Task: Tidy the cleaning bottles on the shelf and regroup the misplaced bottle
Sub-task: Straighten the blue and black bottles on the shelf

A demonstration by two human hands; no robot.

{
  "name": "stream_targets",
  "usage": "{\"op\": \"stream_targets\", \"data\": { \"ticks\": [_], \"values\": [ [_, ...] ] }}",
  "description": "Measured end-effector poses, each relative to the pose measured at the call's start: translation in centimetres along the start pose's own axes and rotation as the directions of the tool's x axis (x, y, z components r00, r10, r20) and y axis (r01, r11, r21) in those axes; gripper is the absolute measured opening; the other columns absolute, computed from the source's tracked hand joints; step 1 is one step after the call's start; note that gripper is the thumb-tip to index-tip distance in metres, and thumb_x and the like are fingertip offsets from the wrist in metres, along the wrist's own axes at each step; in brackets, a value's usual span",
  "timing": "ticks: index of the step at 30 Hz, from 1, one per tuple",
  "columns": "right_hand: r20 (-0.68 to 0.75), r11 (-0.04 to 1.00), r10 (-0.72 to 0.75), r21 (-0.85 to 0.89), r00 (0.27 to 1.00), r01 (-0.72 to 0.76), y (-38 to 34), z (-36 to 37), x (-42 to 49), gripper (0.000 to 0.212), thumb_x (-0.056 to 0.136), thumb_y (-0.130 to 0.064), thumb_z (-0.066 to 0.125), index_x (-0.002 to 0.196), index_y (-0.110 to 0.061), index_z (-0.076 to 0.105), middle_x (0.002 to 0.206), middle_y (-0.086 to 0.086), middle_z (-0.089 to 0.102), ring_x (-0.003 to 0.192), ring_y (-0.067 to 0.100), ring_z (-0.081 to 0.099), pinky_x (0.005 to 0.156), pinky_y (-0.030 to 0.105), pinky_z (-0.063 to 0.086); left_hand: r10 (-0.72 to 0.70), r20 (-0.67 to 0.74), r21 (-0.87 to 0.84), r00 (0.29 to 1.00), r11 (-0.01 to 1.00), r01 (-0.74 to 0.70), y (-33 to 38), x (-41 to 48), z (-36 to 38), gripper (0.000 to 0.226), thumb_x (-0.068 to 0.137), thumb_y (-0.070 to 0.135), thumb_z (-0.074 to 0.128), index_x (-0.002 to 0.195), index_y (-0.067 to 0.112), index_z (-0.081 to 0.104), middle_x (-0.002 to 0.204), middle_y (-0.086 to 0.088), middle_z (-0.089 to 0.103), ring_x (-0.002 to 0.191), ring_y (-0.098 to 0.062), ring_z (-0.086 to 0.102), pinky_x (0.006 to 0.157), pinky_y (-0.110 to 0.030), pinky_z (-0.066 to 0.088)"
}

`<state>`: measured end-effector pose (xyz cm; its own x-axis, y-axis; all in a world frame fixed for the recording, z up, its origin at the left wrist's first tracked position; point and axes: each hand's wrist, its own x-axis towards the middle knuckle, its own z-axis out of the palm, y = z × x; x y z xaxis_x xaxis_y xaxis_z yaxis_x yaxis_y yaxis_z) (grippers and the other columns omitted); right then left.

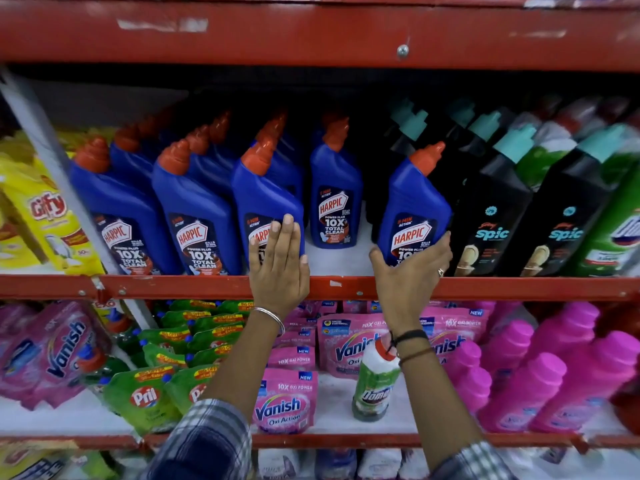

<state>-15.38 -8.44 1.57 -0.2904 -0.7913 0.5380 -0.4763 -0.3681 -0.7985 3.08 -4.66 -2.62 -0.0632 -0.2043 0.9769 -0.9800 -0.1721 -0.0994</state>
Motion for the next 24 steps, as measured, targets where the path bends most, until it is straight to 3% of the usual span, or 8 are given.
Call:
{"op": "stream_targets", "data": {
  "ticks": [3,6,9,11,15,17,21,24],
  "values": [
    [-0.014,1.000,-0.002,0.018,1.000,0.003,-0.2,-0.1,0.7,0.107,0.061,-0.036,0.085,0.140,0.003,0.024,0.131,0.022,0.040,0.113,0.035,0.046,0.089,0.040,0.046,-0.007,-0.002,-0.012,1.000,1.000,0.006,0.0,-0.1,0.0,0.066,0.095,0.025,0.037,0.154,0.012,0.011,0.163,0.002,0.002,0.150,-0.015,0.005,0.121,-0.044,0.005],
    [0.008,0.997,-0.029,0.071,1.000,0.028,-0.9,0.2,0.6,0.103,0.060,-0.034,0.086,0.139,0.000,0.028,0.128,0.018,0.042,0.105,0.025,0.047,0.080,0.029,0.042,-0.005,0.000,-0.017,1.000,1.000,0.005,-0.1,-0.1,0.1,0.065,0.095,0.025,0.036,0.154,0.012,0.011,0.163,0.002,0.003,0.150,-0.015,0.006,0.121,-0.043,0.005],
    [0.032,0.992,-0.070,0.104,0.997,0.066,-2.3,0.9,-0.2,0.102,0.060,-0.037,0.086,0.138,-0.003,0.029,0.127,0.015,0.043,0.102,0.013,0.040,0.081,0.026,0.040,-0.003,0.008,-0.017,1.000,1.000,0.003,-0.2,-0.2,0.2,0.063,0.097,0.025,0.034,0.154,0.012,0.011,0.163,0.001,0.004,0.150,-0.015,0.008,0.122,-0.043,0.005],
    [0.057,0.990,-0.091,0.113,0.994,0.085,-3.2,1.5,-0.9,0.103,0.058,-0.038,0.086,0.137,-0.003,0.031,0.127,0.014,0.045,0.106,0.019,0.045,0.084,0.026,0.039,0.000,0.014,-0.020,1.000,1.000,0.001,-0.2,-0.3,0.1,0.062,0.098,0.026,0.033,0.154,0.011,0.011,0.163,0.001,0.003,0.150,-0.015,0.008,0.122,-0.043,0.005],
    [0.100,0.989,-0.088,0.128,0.991,0.075,-4.3,2.6,-2.3,0.110,0.058,-0.039,0.087,0.142,-0.003,0.026,0.134,0.015,0.043,0.121,0.029,0.045,0.096,0.032,0.041,0.002,0.028,-0.034,1.000,0.999,-0.001,-0.2,-0.2,0.0,0.060,0.099,0.026,0.031,0.154,0.011,0.010,0.163,0.001,0.003,0.150,-0.015,0.008,0.121,-0.043,0.006],
    [0.095,0.988,-0.085,0.138,0.992,0.071,-4.7,2.8,-3.0,0.110,0.058,-0.040,0.087,0.142,-0.003,0.026,0.133,0.016,0.044,0.121,0.031,0.045,0.097,0.030,0.039,0.006,0.024,-0.031,1.000,1.000,-0.005,-0.2,-0.2,-0.1,0.063,0.097,0.025,0.034,0.154,0.011,0.011,0.163,0.001,0.003,0.150,-0.015,0.008,0.121,-0.042,0.007],
    [0.074,0.988,-0.098,0.123,0.992,0.088,-5.2,2.9,-3.6,0.113,0.057,-0.042,0.086,0.141,0.000,0.024,0.131,0.022,0.046,0.123,0.037,0.044,0.102,0.047,0.043,0.011,0.019,-0.055,1.000,0.998,-0.010,-0.2,-0.1,-0.2,0.065,0.096,0.025,0.036,0.154,0.011,0.011,0.163,0.001,0.002,0.150,-0.015,0.007,0.119,-0.044,0.011],
    [0.057,0.991,-0.104,0.085,0.993,0.099,-5.2,3.1,-3.6,0.111,0.057,-0.044,0.086,0.140,-0.003,0.025,0.129,0.021,0.046,0.121,0.036,0.044,0.098,0.049,0.046,0.009,0.023,-0.056,1.000,0.998,-0.008,-0.3,-0.1,-0.1,0.066,0.095,0.025,0.037,0.154,0.011,0.011,0.163,0.001,0.002,0.150,-0.015,0.008,0.119,-0.043,0.010]
  ]
}}
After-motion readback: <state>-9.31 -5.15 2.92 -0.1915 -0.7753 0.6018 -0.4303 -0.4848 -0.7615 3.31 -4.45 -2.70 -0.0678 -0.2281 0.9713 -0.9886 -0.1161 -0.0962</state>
